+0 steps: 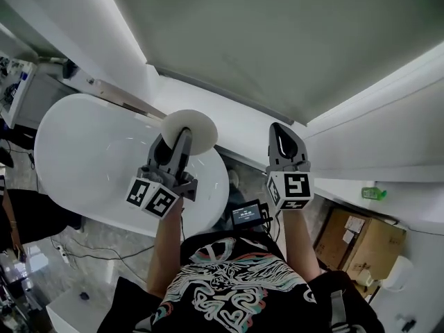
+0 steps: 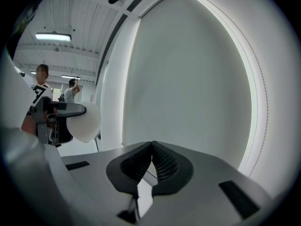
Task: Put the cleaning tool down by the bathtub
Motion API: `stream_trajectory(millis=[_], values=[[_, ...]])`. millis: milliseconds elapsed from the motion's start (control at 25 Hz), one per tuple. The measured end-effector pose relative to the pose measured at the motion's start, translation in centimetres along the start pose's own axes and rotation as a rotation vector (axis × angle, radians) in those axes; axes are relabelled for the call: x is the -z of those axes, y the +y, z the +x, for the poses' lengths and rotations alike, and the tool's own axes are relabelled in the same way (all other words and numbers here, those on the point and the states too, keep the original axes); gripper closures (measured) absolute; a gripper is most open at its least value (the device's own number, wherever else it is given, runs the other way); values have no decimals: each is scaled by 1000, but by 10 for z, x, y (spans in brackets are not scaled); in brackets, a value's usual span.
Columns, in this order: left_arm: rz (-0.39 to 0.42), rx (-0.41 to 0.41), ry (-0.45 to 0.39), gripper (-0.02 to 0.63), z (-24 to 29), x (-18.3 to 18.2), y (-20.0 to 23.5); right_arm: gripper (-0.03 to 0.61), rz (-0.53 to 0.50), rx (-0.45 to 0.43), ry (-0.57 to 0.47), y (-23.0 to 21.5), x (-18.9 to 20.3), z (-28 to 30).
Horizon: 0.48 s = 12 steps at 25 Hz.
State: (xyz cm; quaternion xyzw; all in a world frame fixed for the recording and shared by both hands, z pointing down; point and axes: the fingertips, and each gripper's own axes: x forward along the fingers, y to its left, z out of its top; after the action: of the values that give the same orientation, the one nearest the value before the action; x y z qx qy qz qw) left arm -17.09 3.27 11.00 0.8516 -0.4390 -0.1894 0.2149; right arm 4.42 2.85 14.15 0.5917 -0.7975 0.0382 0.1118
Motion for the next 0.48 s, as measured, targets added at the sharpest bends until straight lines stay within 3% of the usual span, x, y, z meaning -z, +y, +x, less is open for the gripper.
stream_trajectory(millis=[480], values=[[-38,-64,98,466,24,64,45,551,-11,-34,84,-12,56,43]])
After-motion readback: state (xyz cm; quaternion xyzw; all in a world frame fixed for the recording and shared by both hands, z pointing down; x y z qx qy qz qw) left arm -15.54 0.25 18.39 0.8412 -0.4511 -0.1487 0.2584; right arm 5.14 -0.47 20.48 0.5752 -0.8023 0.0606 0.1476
